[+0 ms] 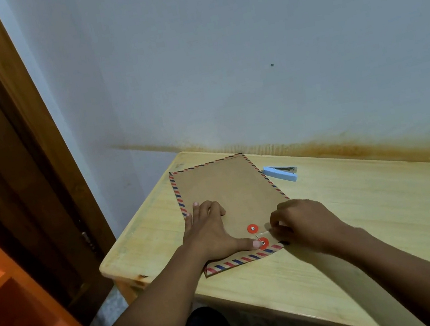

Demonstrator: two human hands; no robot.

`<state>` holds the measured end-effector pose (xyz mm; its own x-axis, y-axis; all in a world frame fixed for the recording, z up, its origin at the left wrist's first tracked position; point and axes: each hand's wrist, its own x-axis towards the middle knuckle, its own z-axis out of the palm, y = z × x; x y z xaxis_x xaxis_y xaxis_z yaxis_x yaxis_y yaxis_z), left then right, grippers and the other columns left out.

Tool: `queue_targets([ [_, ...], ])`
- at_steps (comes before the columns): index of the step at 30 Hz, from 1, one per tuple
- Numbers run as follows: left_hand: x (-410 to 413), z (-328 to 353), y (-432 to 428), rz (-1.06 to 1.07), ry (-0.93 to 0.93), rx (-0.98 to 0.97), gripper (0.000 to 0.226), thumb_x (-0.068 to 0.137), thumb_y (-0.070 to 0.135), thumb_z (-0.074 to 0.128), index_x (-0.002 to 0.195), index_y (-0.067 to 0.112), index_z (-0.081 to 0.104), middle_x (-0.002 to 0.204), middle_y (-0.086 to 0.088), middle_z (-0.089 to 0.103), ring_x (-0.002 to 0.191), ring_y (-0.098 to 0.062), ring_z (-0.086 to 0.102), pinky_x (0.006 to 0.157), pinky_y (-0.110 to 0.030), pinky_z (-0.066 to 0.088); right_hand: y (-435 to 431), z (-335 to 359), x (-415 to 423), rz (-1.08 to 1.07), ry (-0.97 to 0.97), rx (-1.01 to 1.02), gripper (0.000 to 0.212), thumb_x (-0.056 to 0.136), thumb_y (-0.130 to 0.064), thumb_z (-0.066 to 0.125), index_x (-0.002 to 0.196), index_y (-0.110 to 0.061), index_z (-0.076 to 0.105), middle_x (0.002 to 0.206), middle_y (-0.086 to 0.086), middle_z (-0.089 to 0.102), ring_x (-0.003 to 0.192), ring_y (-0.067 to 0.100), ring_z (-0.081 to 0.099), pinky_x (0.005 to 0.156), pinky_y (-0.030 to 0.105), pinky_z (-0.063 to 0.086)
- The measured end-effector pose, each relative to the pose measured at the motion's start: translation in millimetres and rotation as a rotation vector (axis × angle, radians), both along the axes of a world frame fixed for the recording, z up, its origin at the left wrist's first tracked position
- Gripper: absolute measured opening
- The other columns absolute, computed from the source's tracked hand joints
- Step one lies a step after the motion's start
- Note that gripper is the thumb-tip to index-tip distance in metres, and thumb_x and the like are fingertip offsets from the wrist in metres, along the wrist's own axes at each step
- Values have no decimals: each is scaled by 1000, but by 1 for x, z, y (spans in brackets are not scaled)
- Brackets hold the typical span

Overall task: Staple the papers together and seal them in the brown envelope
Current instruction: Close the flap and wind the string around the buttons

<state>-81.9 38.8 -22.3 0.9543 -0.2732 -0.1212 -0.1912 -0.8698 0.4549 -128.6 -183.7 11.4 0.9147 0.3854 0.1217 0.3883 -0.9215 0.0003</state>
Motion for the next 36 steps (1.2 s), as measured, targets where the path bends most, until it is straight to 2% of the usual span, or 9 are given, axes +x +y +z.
queue_targets([
  [7,-1,10,-3,-33,78,147,111,63,90,64,147,27,29,165,4,22,160,-27,-5,126,-57,-7,3,-10,-33,170,-103,-82,23,99,-33,52,111,-24,70,91,0,65,84,18,56,61,32,48],
  [13,-1,17,5,-97,179,221,127,62,84,72,159,27,15,173,4,-1,159,-28,-13,126,-62,-2,24,-8,-42,178,-16,64,25,100,-26,48,115,-23,67,101,0,62,96,16,52,62,25,32],
  [16,-4,16,7,-106,167,210,126,65,82,73,161,27,11,173,2,-10,158,-28,-18,126,-60,-5,33,-2,-37,162,75,150,22,99,-28,52,107,-20,70,101,0,63,89,12,51,68,24,44],
  [20,-6,10,11,-124,157,181,129,64,85,71,162,30,9,172,2,-16,157,-24,-23,126,-58,-9,39,5,-22,143,153,103,13,94,-20,57,98,-18,69,97,1,62,82,12,47,65,23,41],
  [23,-5,7,15,-132,154,167,131,62,88,69,162,31,7,172,4,-19,156,-21,-25,126,-56,-11,45,10,-5,141,214,18,6,87,-18,62,89,-21,67,86,-3,52,79,16,49,67,35,47],
  [26,-6,4,16,-144,139,154,132,60,91,67,162,32,7,172,6,-20,156,-19,-25,125,-55,-12,51,14,15,121,274,15,14,83,-12,62,83,-25,67,80,-7,47,78,18,52,70,39,49],
  [30,-8,-1,17,-144,102,155,131,60,92,65,162,34,6,171,6,-21,156,-19,-26,125,-54,-14,51,16,38,80,296,96,23,84,-6,61,87,-25,76,83,-8,60,82,15,60,72,35,51],
  [33,-9,-3,17,-139,80,167,130,61,93,63,162,35,5,171,6,-22,156,-19,-27,125,-55,-14,48,11,53,27,326,218,15,85,-12,69,82,-25,75,79,-11,71,76,7,63,68,26,49],
  [36,-10,-4,17,-137,78,166,130,61,93,62,162,35,4,171,7,-23,155,-19,-28,125,-55,-13,45,5,66,-20,384,325,5,86,-19,75,83,-23,75,83,-8,76,81,7,68,79,29,55],
])
